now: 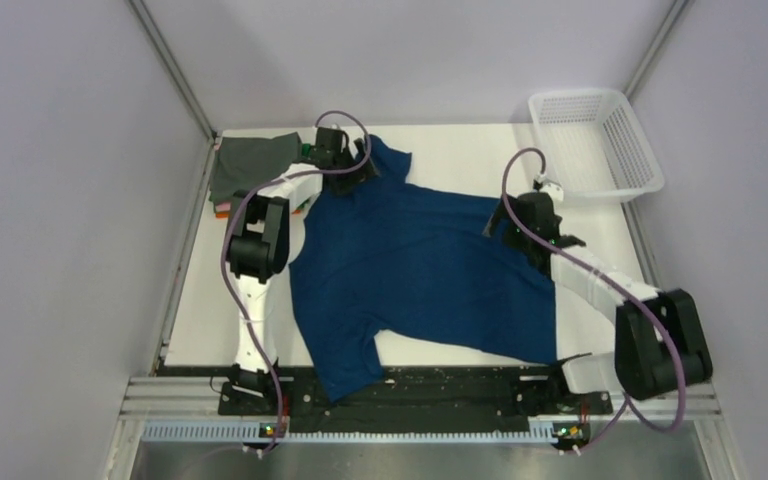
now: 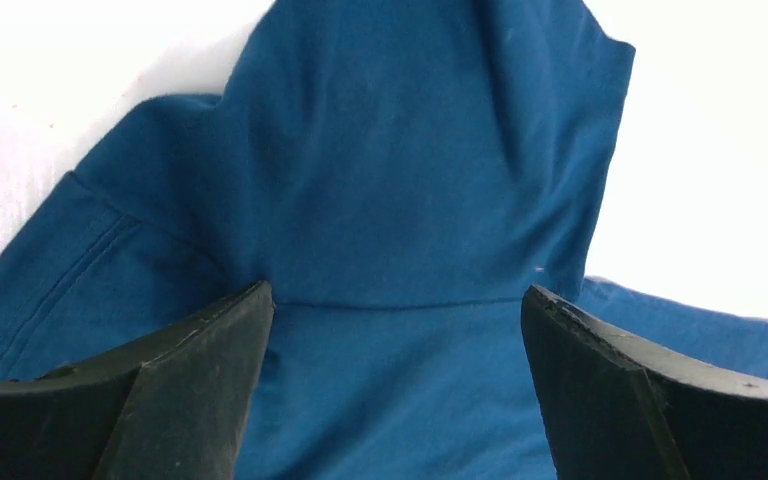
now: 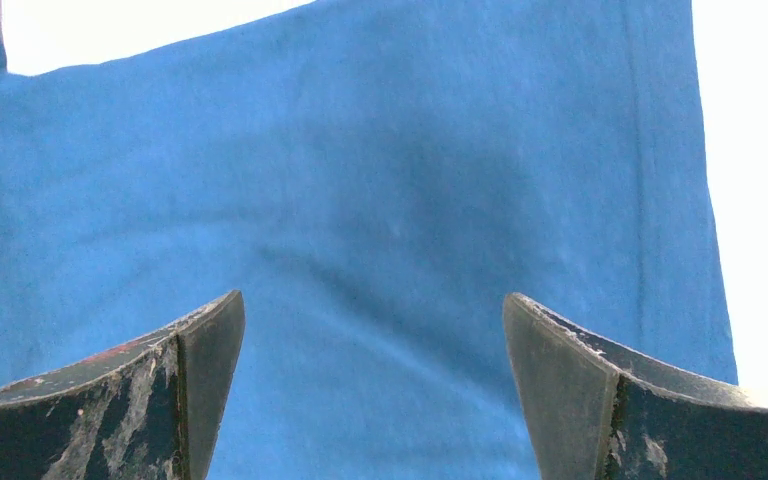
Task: Fold and stack the t-shirts
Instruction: Flatten out the tshirt
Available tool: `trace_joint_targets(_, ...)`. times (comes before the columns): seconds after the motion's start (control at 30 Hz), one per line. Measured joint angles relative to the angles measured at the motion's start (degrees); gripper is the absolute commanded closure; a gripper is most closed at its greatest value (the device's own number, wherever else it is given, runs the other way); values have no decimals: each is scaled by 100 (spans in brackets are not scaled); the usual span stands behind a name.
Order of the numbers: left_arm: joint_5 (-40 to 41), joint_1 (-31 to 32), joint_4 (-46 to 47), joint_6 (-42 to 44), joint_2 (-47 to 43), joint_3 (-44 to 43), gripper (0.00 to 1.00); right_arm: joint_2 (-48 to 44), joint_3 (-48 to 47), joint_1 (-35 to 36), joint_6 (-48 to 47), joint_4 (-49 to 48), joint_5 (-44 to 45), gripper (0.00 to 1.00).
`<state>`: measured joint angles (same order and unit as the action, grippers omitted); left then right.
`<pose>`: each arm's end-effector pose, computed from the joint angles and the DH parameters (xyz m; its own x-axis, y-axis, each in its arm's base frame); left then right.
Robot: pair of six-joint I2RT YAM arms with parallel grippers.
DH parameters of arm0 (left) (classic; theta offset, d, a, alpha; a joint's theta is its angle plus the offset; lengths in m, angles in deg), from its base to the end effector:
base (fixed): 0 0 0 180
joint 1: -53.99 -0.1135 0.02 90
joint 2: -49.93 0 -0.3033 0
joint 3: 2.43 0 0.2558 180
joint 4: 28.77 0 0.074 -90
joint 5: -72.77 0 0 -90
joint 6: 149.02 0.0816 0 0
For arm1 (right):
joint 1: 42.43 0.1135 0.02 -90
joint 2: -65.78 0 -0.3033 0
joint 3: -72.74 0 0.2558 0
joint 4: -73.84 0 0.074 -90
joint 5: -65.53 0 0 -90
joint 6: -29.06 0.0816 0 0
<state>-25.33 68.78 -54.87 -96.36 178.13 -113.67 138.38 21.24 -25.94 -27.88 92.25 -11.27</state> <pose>0.5437 -0.1554 0.1716 -0.7385 -0.4261 -0.5225 -0.1203 0.8459 -0.5197 0.2798 0.0634 0.2132 -0.5699 0.3852 -0.7259 0.2428 0.9228 0.2991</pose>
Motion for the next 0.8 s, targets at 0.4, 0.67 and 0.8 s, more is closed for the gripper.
trace_joint_targets(0.4,76,-201,-522,-22,-918,1163,1,2529,-1849,-214,-282,-358,-179,1)
trace_joint_targets(0.67,101,-201,-1056,92,-730,461,1,3552,-2684,-214,-424,-291,-157,1)
trace_joint_targets(0.8,-155,-201,-1023,160,-9,-529,1,3836,-3051,-236,-439,-297,-164,1)
